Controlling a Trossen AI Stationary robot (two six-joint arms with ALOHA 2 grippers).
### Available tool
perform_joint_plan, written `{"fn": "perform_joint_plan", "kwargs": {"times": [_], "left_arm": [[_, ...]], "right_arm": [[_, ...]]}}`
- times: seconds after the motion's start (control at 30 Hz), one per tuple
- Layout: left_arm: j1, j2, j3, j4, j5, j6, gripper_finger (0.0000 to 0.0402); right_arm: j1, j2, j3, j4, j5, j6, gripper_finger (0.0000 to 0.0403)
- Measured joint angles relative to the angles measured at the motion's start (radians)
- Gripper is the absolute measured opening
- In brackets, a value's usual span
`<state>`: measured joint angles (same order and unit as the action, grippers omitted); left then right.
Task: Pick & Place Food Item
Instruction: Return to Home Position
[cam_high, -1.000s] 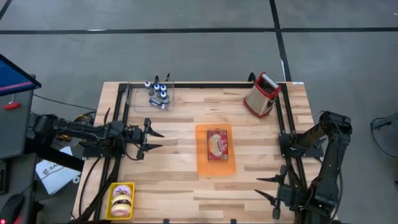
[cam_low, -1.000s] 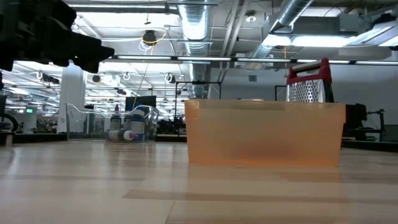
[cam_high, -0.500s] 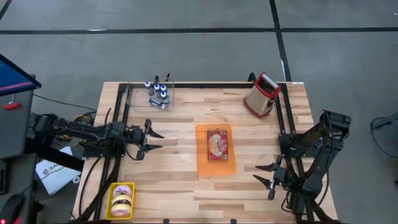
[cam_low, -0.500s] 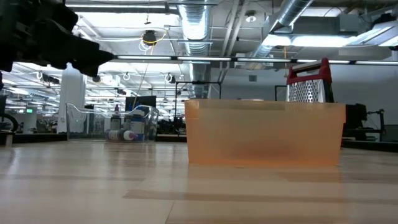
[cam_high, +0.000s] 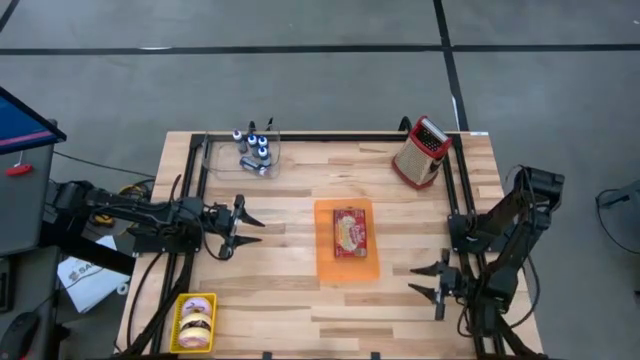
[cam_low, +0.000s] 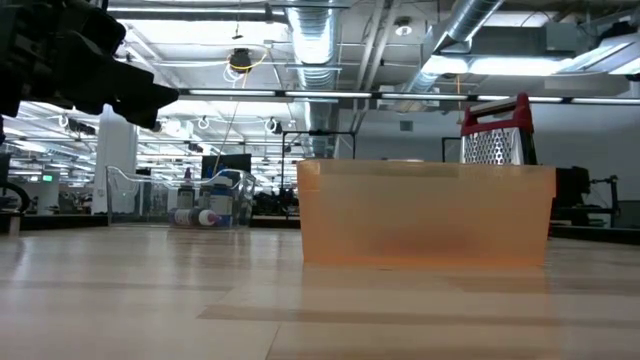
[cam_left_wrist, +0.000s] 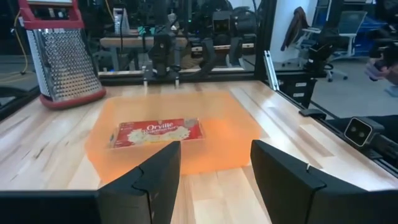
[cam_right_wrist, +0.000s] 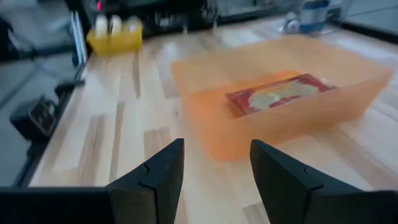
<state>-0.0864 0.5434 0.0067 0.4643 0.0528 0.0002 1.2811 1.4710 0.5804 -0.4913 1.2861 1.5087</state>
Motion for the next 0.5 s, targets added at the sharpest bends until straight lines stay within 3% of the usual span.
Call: {"fn": "perform_joint_plan", "kwargs": {"times": [0.17, 0.37, 0.5], "left_arm": [[0.0, 0.0, 0.0, 0.0, 0.0, 0.001, 0.019], [0.0, 0.0, 0.0, 0.0, 0.0, 0.002, 0.0189], [0.0, 0.0, 0.0, 0.0, 0.0, 0.002, 0.0187]], "right_arm": [[-0.142, -0.104, -0.067, 0.315, -0.181, -0.472, 0.0177], [-0.445, -0.208, -0.23, 0.948, -0.606, -1.151, 0.0177], [-0.658, -0.25, -0.269, 1.022, -0.839, -1.381, 0.0177]]}}
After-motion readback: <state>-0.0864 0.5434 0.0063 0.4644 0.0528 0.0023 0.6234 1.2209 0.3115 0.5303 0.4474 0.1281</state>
